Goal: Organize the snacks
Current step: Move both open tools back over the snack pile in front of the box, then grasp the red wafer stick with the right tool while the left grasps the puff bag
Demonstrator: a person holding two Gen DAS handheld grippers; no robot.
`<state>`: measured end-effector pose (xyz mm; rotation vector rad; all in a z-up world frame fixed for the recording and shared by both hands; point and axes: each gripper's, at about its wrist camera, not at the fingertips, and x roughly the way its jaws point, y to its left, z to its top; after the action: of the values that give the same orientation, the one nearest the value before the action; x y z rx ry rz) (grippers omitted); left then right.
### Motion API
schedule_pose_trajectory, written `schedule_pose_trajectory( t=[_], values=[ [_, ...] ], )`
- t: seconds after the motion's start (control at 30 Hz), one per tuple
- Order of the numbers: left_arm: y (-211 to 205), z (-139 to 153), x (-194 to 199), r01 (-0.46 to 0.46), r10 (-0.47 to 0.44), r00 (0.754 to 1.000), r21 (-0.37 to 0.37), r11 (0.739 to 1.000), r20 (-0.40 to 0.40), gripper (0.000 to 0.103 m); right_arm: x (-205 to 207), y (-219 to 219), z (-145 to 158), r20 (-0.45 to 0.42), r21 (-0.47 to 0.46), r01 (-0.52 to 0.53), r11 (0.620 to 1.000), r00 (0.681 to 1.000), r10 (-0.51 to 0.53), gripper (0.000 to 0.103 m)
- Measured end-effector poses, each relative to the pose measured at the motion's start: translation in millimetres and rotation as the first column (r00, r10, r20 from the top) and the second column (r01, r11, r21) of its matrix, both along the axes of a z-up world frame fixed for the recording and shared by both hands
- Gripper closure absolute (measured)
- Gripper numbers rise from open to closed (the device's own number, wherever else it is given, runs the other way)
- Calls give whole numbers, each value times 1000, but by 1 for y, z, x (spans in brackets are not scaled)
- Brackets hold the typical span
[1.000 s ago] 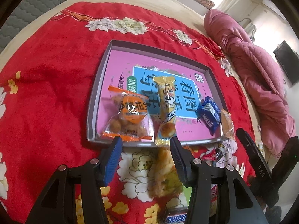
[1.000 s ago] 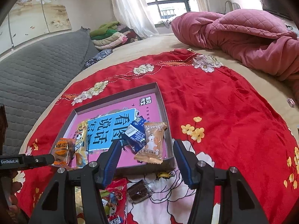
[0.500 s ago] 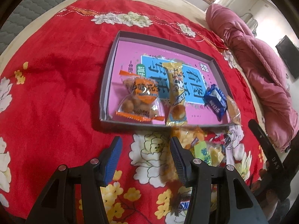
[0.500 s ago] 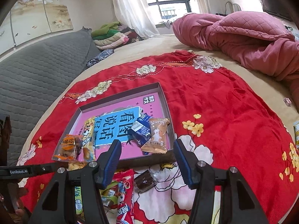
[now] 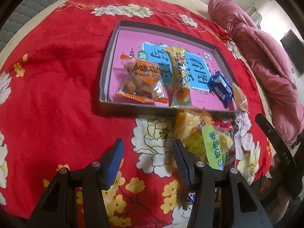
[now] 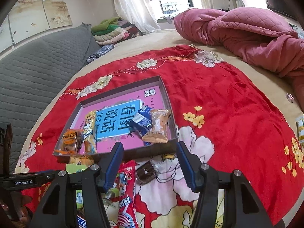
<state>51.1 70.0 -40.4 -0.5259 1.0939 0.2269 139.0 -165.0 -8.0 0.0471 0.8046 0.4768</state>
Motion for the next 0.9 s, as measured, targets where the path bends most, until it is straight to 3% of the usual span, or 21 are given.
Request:
schedule_pose_trajectory(
  t=[0.9],
  values=[
    [-24,-8,0,74,-75,997,-12,997,-19,48,-14,1,-8,-69,-50,-34,998,997,30,46]
  ],
)
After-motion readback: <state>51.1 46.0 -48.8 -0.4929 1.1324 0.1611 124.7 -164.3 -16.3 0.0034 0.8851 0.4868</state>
